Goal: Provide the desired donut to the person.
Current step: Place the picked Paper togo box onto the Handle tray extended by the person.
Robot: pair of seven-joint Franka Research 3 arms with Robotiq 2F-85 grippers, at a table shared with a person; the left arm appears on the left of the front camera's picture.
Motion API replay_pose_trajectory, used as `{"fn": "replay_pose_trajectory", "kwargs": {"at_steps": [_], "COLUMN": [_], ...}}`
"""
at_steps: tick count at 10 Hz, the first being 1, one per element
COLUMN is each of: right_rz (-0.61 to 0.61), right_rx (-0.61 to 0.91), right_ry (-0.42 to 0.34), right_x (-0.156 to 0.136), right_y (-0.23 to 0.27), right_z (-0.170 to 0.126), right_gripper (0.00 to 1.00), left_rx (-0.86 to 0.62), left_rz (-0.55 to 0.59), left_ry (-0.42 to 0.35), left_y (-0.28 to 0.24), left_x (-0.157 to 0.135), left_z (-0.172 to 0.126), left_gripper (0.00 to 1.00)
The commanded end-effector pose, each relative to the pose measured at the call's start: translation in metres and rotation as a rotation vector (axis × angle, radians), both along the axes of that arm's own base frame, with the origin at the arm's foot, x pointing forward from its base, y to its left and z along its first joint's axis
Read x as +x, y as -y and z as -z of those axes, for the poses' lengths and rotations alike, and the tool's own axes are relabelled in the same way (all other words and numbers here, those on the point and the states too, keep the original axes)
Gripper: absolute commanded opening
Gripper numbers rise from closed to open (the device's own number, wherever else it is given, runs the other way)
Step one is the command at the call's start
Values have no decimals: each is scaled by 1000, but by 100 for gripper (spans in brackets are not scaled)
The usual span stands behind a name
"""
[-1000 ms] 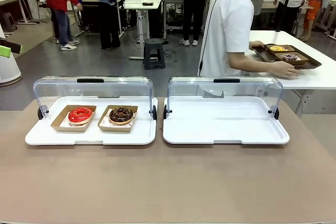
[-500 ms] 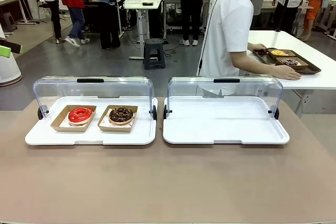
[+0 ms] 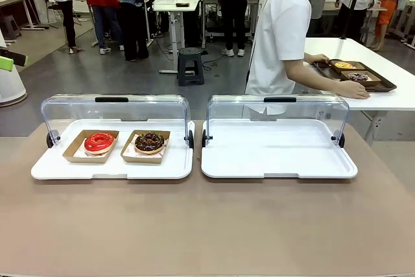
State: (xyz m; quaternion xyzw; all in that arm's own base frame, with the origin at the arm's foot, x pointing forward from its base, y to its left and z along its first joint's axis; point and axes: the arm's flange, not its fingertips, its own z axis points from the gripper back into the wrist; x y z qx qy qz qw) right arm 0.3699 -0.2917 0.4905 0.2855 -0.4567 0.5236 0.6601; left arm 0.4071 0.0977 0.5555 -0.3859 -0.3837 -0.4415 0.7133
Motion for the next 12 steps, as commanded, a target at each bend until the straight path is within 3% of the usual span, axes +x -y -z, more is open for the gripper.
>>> {"fn": "replay_pose_trajectory", "kwargs": {"at_steps": [1, 12], "right_rz": [-8, -8], "right_rx": [-5, -5], "right_ry": [-6, -6], "right_x": [-1, -1], "right_y": [0, 0], "right_z": [2, 2], "right_gripper": [100, 100], "left_rx": [-12, -12], "left_rz": [1, 1], "left_ry": [0, 0], "left_y": [1, 1], "left_x": [-1, -1], "left_z": [-2, -2], "left_gripper": [100, 100]}}
